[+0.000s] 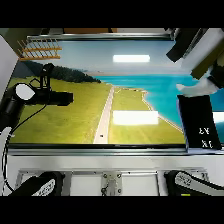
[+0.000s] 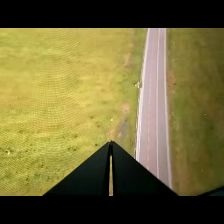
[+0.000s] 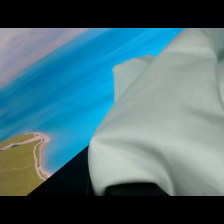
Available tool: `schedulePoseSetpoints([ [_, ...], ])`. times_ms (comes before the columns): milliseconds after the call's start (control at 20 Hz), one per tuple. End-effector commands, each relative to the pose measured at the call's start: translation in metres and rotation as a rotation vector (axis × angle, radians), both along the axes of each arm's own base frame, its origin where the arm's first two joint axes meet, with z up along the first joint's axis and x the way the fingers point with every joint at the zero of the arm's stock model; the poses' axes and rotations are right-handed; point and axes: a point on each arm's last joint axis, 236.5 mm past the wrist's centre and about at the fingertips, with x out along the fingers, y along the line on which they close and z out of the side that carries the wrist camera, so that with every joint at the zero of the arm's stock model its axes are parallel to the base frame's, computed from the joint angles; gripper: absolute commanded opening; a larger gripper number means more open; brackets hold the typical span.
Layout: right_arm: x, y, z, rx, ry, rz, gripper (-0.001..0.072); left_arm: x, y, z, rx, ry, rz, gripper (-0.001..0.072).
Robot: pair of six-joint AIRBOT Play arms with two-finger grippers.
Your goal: Fold the clothes and pants, and hang the long-sleeved shirts on hangers.
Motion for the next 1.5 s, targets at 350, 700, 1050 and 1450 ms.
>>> schedulePoseSetpoints([
  [350,-0.114,-0.033,-0.003,-0.100,0.267,-0.153,0.0011,-0.002,-0.001,-0.001,-0.001,0.011,-0.001,0.0006],
  [700,-0.198,-0.015,-0.088,-0.077,0.551,-0.206,0.0012,-0.011,-0.002,-0.005,0.001,0.046,-0.017,0.0005],
  [1050,-0.219,-0.015,-0.120,-0.089,0.642,-0.198,0.0434,-0.012,-0.002,-0.005,0.001,0.052,-0.020,0.0005],
  [1450,-0.152,0.011,-0.029,-0.258,0.248,-0.041,0.0707,-0.015,-0.002,-0.006,0.001,0.065,-0.025,0.0005],
])
